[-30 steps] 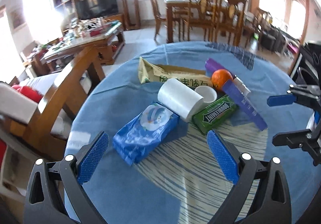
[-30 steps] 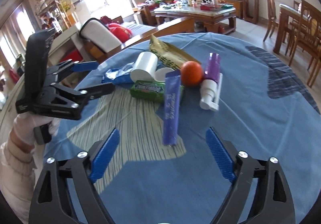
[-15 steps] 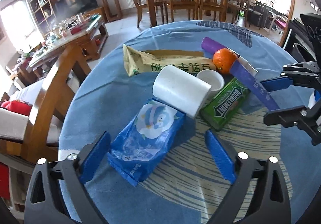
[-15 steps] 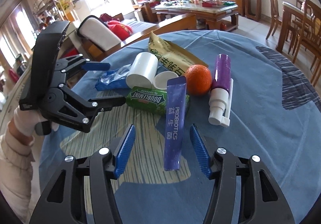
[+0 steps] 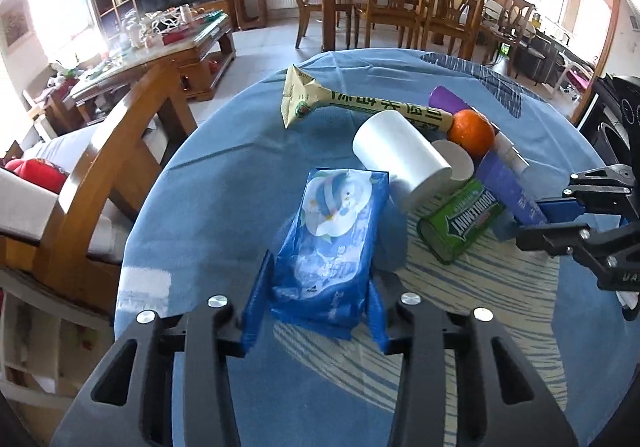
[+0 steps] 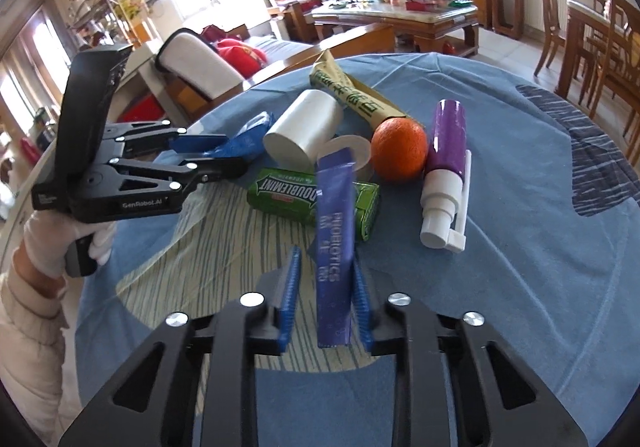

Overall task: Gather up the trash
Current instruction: 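Grasp the blue tissue pack with the left tool while the right tool grasps the purple probiotics stick, then carry the blue tissue pack and purple stick over the black bin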

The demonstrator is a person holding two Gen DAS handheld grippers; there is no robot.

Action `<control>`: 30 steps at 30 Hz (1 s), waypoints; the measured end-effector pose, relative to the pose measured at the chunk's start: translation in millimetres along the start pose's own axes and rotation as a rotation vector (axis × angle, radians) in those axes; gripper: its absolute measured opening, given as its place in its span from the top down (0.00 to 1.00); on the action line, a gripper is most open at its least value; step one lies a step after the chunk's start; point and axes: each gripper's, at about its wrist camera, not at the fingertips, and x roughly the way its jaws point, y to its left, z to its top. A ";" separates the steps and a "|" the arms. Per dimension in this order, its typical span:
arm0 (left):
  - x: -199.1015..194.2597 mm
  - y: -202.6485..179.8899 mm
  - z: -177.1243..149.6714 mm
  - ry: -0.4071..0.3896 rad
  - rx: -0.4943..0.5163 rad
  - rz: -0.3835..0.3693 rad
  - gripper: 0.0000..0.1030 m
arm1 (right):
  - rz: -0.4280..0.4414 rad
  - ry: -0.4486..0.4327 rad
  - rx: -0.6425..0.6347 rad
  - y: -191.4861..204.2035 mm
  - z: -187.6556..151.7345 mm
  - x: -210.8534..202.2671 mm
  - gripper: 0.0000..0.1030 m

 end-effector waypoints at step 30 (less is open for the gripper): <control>-82.2 -211.7 6.1 -0.310 0.038 -0.271 0.61 | -0.137 -0.211 0.105 -85.6 -118.0 -200.2 0.83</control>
